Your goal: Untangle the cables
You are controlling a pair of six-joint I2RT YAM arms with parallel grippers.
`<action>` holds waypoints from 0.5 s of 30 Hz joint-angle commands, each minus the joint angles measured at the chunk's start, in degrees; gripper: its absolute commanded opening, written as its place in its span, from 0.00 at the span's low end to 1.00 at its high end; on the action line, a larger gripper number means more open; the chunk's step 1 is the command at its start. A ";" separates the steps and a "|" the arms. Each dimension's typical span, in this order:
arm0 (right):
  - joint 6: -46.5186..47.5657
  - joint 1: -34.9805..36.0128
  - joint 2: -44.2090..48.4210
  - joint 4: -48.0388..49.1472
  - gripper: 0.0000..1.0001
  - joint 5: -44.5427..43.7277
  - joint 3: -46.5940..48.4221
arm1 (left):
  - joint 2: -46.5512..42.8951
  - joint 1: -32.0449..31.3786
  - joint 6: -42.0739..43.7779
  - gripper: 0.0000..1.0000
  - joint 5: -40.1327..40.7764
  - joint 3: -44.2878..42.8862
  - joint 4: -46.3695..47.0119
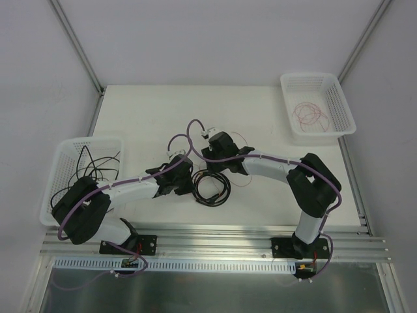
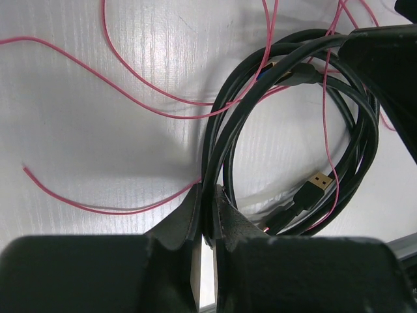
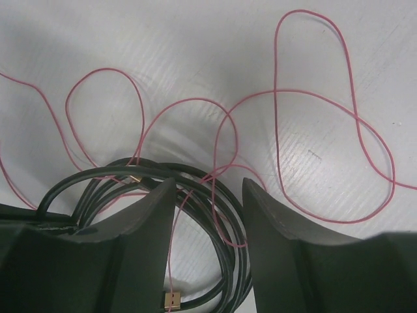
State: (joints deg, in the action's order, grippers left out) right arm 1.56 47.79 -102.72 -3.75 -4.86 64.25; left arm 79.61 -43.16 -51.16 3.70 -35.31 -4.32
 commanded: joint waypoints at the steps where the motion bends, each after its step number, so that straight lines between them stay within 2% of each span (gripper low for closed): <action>1: 1.16 -0.50 1.99 0.14 0.48 -0.68 -0.70 | -1.22 -0.61 2.46 0.00 0.60 0.33 -2.10; 9: 3.09 -0.51 3.31 -1.26 0.44 1.17 -3.34 | -1.74 -0.53 2.99 0.00 0.95 0.07 -3.24; 12: 3.36 -0.77 3.57 -1.26 0.37 1.17 -3.60 | -1.83 -0.53 3.25 0.00 1.04 -0.11 -3.50; 15: 3.27 -1.03 4.01 -1.26 0.25 1.26 -3.78 | -1.74 -0.53 3.43 0.00 1.22 -0.11 -3.68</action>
State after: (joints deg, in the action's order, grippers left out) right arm 3.99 47.31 -102.00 -4.91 -3.97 60.71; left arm 79.07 -43.18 -49.80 3.70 -35.31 -5.37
